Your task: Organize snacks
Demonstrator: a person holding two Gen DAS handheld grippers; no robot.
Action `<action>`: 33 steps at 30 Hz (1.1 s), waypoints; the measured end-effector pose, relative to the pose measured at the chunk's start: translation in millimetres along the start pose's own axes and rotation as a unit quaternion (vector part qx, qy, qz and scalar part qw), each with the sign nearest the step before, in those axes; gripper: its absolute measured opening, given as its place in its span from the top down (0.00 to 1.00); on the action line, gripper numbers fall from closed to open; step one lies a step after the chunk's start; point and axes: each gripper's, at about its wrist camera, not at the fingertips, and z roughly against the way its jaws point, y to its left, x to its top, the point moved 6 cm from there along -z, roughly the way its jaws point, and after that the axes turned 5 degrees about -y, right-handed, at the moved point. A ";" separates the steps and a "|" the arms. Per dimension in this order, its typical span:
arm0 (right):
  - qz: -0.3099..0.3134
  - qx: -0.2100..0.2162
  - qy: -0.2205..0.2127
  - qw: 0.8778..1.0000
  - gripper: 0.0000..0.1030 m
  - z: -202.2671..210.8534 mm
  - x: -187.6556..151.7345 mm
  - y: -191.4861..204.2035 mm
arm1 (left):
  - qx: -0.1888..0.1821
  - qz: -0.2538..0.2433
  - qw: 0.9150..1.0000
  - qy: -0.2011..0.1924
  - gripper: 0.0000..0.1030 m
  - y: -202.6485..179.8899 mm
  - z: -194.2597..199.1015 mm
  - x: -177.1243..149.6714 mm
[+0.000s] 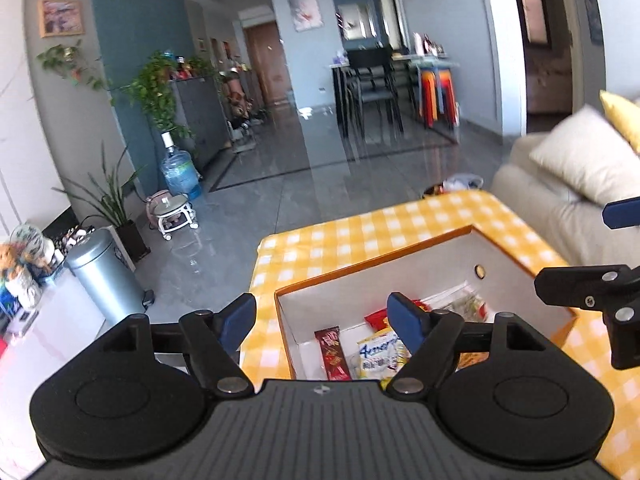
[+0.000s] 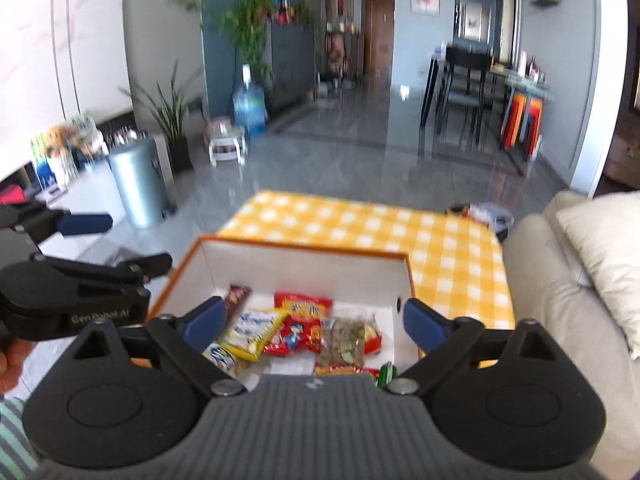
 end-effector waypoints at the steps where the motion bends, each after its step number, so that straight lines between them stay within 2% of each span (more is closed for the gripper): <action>1: 0.003 -0.001 -0.013 1.000 0.06 9.4 -1.0 2.8 | -0.003 0.012 1.000 -0.004 0.15 -1.2 6.9 -1.6; 4: -0.004 -0.002 -0.039 0.999 0.05 30.3 -6.7 7.7 | 0.006 0.034 0.999 -0.013 0.14 -0.1 25.2 -7.9; 7: -0.017 -0.014 -0.058 0.998 0.04 48.5 -16.3 8.4 | 0.031 0.026 0.999 -0.019 0.14 -2.2 37.3 -15.3; 11: -0.019 -0.038 -0.063 0.997 0.04 67.4 -34.7 11.5 | 0.036 0.038 0.999 -0.007 0.14 -4.3 47.0 -31.9; 16: -0.021 -0.071 -0.053 0.996 0.04 79.1 -61.4 13.8 | 0.016 0.065 0.997 0.028 0.14 -7.2 50.1 -52.1; 23: -0.024 -0.083 -0.016 0.996 0.04 78.2 -94.2 15.3 | 0.012 0.058 0.995 0.075 0.14 -21.6 53.3 -84.9; 33: -0.029 -0.085 -0.002 0.996 0.04 67.0 -102.5 14.4 | 0.019 0.068 0.994 0.078 0.14 -20.0 53.5 -89.7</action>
